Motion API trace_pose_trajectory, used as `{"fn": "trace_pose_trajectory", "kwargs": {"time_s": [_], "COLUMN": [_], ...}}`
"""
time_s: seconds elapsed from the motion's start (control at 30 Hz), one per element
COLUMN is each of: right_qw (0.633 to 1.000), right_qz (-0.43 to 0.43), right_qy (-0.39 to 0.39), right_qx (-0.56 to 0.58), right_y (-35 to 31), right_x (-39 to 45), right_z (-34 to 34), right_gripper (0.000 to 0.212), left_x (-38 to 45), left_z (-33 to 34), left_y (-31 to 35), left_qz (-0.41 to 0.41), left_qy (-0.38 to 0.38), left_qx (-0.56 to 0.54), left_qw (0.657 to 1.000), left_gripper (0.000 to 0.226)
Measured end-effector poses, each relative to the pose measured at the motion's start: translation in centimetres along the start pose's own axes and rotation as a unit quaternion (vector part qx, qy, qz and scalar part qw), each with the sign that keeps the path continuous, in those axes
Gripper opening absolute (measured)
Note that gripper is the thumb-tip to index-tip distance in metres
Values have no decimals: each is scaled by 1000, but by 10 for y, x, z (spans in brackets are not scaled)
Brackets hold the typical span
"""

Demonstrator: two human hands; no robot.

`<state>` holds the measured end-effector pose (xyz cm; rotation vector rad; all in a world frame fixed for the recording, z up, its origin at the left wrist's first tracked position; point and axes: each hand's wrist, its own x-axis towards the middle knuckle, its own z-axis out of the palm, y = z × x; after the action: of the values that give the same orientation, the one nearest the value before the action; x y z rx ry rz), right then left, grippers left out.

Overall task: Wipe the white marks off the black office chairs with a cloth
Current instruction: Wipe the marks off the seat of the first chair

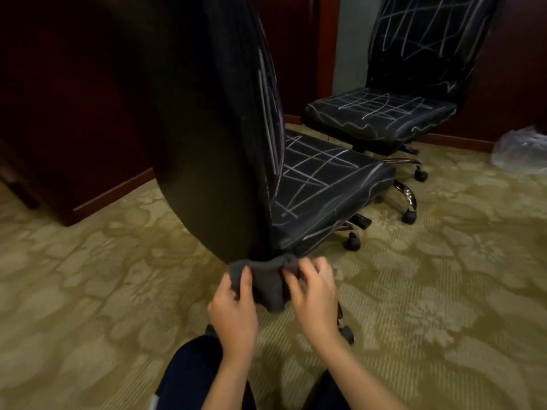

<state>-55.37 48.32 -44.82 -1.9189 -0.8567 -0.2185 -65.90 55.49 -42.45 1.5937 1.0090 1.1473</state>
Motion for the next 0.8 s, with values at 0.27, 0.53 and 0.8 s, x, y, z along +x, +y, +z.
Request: {"fn": "trace_pose_trajectory", "kwargs": {"time_s": [0.27, 0.53, 0.8], "right_qw": [988, 921, 892], "right_qz": [103, 195, 266], "right_qy": [-67, -72, -54], "right_qx": [93, 329, 361], "right_y": [8, -17, -38], "right_x": [-26, 17, 37], "right_z": [5, 5, 41], "right_gripper": [9, 11, 6], "left_x": [-31, -9, 8], "left_z": [-6, 20, 39], "left_y": [-20, 7, -5], "left_qz": [-154, -134, -87], "left_qy": [-8, 51, 174], "left_qx": [-79, -169, -140], "left_qw": [985, 975, 971], "left_gripper": [14, 12, 22]}}
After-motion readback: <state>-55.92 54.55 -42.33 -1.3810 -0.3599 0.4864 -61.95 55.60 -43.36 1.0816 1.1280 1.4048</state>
